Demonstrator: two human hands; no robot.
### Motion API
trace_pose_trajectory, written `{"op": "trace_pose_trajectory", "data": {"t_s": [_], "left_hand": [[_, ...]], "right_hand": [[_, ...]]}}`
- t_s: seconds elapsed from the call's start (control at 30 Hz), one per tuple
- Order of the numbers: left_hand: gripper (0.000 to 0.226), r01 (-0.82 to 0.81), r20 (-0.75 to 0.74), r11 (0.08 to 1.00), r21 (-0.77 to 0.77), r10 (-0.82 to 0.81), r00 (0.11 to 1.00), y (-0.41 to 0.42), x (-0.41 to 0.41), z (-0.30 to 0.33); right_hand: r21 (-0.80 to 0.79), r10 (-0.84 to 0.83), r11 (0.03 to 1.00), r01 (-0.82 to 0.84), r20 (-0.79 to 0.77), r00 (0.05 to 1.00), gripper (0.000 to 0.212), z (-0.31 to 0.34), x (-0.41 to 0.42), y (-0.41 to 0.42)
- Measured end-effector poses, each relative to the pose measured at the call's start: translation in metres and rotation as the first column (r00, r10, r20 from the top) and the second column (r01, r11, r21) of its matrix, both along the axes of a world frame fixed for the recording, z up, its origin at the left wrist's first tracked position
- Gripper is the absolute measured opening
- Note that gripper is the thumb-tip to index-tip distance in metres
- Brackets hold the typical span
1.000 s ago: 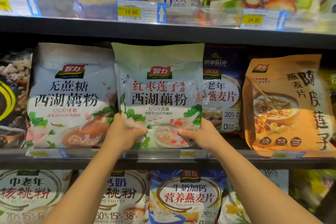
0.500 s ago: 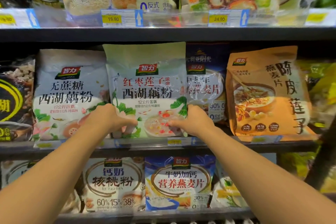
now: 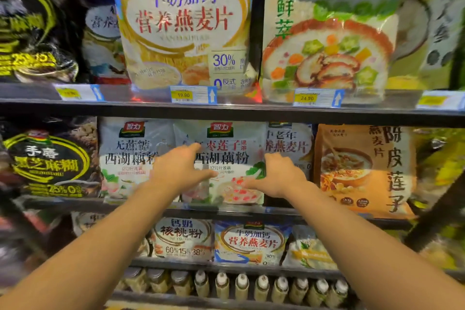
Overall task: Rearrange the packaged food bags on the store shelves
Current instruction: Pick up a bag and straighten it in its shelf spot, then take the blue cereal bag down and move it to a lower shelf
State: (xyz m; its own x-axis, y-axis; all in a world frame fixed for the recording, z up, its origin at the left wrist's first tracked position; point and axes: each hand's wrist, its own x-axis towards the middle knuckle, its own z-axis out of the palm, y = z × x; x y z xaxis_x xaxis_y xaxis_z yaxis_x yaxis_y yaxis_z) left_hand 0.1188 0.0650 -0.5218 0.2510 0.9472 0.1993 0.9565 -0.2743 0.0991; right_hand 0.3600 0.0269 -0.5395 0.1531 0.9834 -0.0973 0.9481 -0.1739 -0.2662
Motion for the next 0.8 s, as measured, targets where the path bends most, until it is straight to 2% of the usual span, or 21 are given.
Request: {"op": "trace_pose_trajectory", "data": {"t_s": [0.2,0.43,0.6,0.67,0.8], "left_hand": [[0.088,0.037,-0.038,0.994,-0.104,-0.041,0.998,-0.041,0.009,0.055],[0.099,0.055,-0.081,0.981,-0.186,-0.071,0.994,-0.090,0.026,0.165],[0.099,0.087,0.013,0.982,-0.170,-0.086,0.996,-0.128,0.049,0.254],[0.096,0.117,0.061,0.982,-0.145,-0.109,0.992,-0.142,0.059,0.287],[0.093,0.172,0.110,0.979,-0.113,-0.159,0.981,-0.168,0.085,0.340]], "right_hand": [[-0.075,0.044,0.996,-0.046,-0.028,0.999,0.112,0.050,-0.015,-0.030],[-0.053,0.033,0.998,-0.041,-0.141,0.990,0.100,0.156,-0.002,-0.079],[-0.017,0.003,1.000,-0.007,-0.217,0.976,0.107,0.243,0.022,-0.119],[-0.005,0.015,1.000,-0.017,-0.223,0.975,0.114,0.278,0.036,-0.134],[0.028,0.012,1.000,-0.006,-0.218,0.976,0.116,0.333,0.063,-0.165]]}}
